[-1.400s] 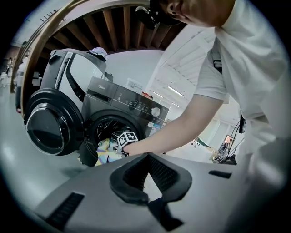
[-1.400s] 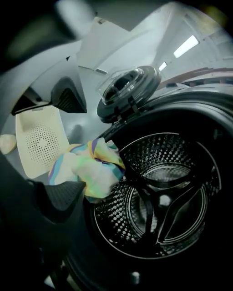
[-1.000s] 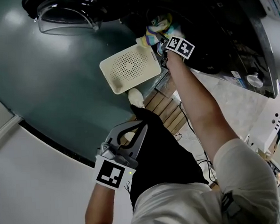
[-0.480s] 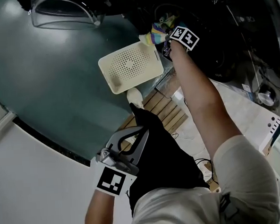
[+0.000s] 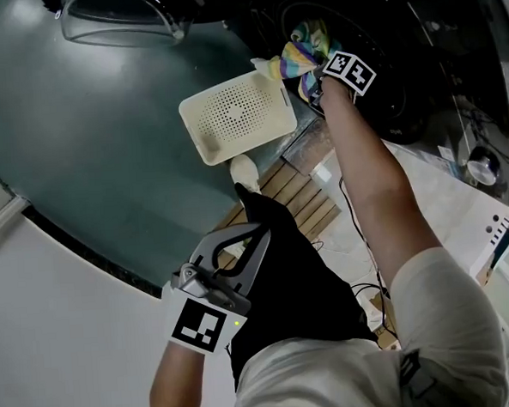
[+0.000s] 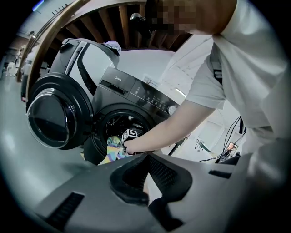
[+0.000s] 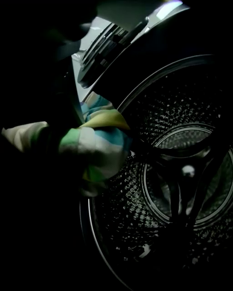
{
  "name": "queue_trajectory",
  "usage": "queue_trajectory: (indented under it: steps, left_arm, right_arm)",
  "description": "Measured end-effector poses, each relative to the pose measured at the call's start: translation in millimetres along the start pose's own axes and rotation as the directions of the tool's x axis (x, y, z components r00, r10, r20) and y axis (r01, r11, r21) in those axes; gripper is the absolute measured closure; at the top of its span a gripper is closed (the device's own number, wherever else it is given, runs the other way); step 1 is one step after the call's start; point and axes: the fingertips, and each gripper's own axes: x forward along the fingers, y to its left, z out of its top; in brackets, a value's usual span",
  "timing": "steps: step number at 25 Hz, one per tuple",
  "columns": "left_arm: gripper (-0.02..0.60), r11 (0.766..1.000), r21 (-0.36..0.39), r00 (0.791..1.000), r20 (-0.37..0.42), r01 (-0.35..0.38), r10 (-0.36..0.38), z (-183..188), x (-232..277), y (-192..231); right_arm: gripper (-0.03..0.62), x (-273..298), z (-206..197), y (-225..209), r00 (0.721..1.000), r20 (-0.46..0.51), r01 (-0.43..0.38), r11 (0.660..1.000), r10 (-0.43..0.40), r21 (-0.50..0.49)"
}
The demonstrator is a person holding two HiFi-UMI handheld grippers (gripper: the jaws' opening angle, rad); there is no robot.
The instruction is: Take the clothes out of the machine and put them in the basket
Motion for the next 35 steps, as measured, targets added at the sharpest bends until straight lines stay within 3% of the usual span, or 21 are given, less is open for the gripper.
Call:
queue_trajectory:
  steps: [8,16,25,35]
  left_arm:
    - [0.584,0.999,0.035,0.999,0.037,-0.012,0.011,5.1,-26.7,-36.7]
    - [0.584,0.999,0.047,0.997,0.073,-0.023,0.019,5.4,-57.6,-90.2]
    - [0.584,0.999,0.005,0.990,0.135,-0.038,0.037,0.4,-91.6,-146.8]
    - [0.584,0.997,-0.024,0.983,0.166,-0.078,0.081,-26.0,-126.1,-183.5]
  right_arm:
    - [0.444,-69.5,16.0,19.4,0.993,0.097,-0.057,0.994,0.065,-0.090]
    - [0.445,-163.5,26.3,46.8,0.975,0.152,-0.124,0.965,0.162,-0.232]
    - [0.444,-273.7,9.5,92.3,0.942,0.118,-0.234,0.868,0.313,-0.438]
    - [0.444,-378.8,-25.1,161.4,0.865,0.052,-0.380,0.720,0.499,-0.581]
